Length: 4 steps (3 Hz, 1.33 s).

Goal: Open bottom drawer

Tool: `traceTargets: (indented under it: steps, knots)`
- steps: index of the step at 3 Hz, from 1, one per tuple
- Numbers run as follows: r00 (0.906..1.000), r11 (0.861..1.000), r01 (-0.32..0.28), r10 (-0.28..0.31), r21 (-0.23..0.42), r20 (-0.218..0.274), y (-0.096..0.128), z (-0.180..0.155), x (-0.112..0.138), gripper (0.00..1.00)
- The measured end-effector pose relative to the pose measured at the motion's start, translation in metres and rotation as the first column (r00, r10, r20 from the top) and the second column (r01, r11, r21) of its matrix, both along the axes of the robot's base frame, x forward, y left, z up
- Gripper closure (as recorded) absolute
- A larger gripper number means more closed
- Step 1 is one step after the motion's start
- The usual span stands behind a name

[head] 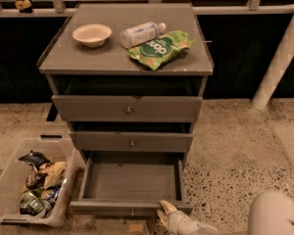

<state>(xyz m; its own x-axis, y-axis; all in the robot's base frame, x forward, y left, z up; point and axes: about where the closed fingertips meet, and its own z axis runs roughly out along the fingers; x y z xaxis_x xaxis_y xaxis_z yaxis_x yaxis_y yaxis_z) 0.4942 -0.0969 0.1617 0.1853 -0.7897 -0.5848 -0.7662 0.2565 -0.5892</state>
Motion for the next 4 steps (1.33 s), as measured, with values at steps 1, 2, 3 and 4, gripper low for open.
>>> traceTargets:
  steps: [1, 2, 3, 4]
  knots:
    - [1.0000, 1.000, 0.000, 0.000, 0.000, 0.000, 0.000, 0.004, 0.000, 1.00]
    - [1.0000, 1.000, -0.009, 0.009, 0.001, 0.003, 0.000, 0.001, -0.014, 1.00]
    - [0.9998, 1.000, -0.020, 0.020, 0.001, 0.006, 0.000, -0.001, -0.034, 1.00]
    - [0.9998, 1.000, -0.020, 0.020, 0.001, 0.006, 0.000, 0.004, -0.034, 1.00]
